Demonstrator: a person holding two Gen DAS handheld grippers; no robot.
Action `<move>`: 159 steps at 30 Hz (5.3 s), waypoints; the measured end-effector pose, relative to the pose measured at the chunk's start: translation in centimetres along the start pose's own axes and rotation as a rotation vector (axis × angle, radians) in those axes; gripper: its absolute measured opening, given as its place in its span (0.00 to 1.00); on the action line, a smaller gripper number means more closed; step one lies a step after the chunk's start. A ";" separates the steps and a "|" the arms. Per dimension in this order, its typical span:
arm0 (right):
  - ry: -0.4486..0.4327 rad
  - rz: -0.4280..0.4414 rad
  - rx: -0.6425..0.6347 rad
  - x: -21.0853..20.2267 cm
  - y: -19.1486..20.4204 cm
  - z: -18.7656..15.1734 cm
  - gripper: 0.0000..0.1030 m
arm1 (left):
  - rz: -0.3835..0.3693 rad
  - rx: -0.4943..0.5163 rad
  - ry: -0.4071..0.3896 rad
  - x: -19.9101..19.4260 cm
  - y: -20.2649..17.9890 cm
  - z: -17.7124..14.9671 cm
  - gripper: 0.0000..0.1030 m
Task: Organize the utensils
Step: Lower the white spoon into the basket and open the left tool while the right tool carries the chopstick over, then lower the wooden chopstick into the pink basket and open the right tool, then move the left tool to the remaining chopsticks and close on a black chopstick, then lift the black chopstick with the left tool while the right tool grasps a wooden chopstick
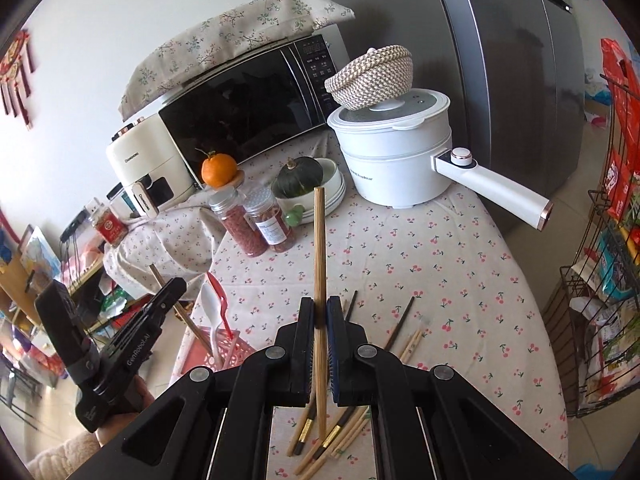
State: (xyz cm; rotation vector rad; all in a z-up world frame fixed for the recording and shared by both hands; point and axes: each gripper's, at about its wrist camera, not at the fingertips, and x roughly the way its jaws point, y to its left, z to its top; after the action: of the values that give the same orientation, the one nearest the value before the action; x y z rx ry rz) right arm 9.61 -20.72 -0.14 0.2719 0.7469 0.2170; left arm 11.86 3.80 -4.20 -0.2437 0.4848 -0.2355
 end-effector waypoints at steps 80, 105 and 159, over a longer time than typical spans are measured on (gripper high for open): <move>-0.132 0.177 -0.032 2.5 6.7 0.0 0.59 | 0.120 0.003 0.484 -3.6 3.6 -1.9 0.80; 0.220 -0.188 0.075 1.8 -8.7 -3.7 0.75 | -0.005 0.297 0.567 -0.3 -9.7 -5.3 0.80; 0.384 -0.249 0.164 6.8 -14.1 -4.2 0.75 | 0.075 0.417 0.591 9.2 -15.1 -5.6 0.06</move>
State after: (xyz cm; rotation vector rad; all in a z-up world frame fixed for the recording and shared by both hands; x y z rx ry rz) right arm 12.88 -31.33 -11.89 0.2936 1.1725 -0.0316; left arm 14.56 -14.05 -8.67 0.2637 1.0109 -0.3300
